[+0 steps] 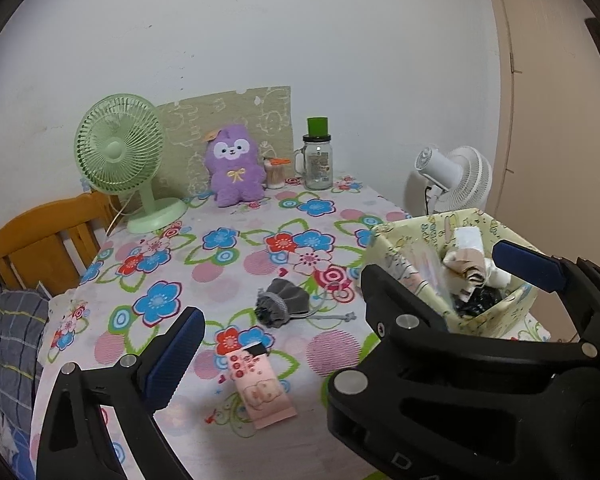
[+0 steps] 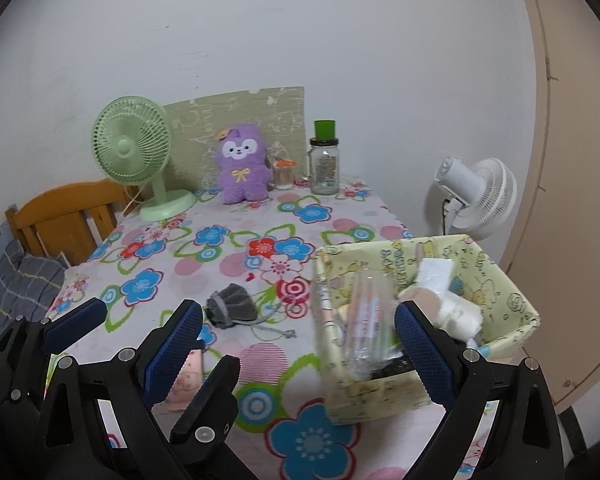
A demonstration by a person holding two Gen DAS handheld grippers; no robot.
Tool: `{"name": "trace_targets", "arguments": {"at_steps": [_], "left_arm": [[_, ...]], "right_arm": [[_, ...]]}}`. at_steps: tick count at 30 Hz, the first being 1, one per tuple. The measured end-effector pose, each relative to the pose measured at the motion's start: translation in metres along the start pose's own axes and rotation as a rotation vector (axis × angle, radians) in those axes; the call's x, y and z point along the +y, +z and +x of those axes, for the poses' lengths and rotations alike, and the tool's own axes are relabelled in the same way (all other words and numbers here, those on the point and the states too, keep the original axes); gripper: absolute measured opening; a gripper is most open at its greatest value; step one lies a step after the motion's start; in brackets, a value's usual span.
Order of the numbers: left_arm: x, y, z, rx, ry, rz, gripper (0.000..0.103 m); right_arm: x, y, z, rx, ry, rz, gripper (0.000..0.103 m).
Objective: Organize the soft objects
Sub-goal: 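Withdraw both open tools from the box toward the pink packet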
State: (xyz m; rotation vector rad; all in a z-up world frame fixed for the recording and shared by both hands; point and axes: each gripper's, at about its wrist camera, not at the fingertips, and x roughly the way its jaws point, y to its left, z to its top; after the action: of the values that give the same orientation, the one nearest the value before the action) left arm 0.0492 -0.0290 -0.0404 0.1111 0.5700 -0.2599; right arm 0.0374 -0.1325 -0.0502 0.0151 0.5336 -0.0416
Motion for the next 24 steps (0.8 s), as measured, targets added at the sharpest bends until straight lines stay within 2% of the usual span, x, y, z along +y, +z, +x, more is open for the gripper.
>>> {"name": "trace_targets", "arguments": {"at_steps": [3,9,19,24], "left_arm": [[0.007,-0.004,0.000,0.003,-0.006,0.001,0.093],[0.023,-0.011,0.006,0.021,0.018,-0.021,0.094],[0.059,-0.029,0.034,0.114,0.066,-0.106,0.094],[0.071,-0.037,0.044,0.139,0.103,-0.089,0.094]], "right_arm": [[0.009,-0.003,0.004,0.006,0.015,-0.007,0.098],[0.024,-0.009,0.015,0.019,0.040,0.000,0.098],[0.049,-0.017,0.038,0.029,0.075,-0.050,0.098],[0.059,-0.025,0.053,0.061,0.116,-0.058,0.098]]}}
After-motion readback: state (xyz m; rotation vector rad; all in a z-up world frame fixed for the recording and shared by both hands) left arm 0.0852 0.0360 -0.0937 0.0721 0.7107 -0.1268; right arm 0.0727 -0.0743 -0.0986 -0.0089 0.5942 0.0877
